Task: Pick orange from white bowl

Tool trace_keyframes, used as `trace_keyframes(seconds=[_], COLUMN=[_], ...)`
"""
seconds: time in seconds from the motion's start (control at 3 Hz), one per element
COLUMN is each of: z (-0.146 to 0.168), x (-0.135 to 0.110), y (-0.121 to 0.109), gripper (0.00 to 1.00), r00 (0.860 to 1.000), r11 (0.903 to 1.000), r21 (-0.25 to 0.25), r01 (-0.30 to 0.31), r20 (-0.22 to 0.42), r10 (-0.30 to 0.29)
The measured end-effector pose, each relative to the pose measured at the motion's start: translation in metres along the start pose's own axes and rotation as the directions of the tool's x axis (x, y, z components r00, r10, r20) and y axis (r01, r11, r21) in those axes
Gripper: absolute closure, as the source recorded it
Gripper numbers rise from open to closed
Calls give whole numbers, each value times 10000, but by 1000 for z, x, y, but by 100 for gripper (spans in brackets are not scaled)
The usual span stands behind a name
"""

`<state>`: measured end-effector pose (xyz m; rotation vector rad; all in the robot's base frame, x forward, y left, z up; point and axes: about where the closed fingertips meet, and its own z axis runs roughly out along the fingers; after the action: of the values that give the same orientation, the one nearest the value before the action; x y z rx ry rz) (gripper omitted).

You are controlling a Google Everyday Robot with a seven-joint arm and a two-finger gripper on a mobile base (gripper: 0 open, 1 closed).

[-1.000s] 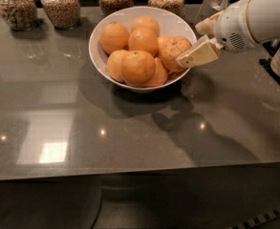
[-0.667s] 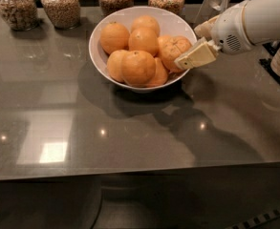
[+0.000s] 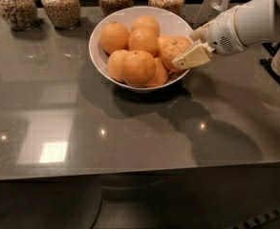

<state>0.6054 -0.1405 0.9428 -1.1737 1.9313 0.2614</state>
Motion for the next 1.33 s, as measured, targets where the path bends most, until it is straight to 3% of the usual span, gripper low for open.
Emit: trace_keyframes(seconds=[0.67,1.33], z=[33,42], x=[-1,-5], y=[6,9], gripper=[35,78], r00=[9996,9992], r11=[9974,9947], r21=[-701,-976], r01=[154,312], r20=[-208,-221], r10=[-169,-335])
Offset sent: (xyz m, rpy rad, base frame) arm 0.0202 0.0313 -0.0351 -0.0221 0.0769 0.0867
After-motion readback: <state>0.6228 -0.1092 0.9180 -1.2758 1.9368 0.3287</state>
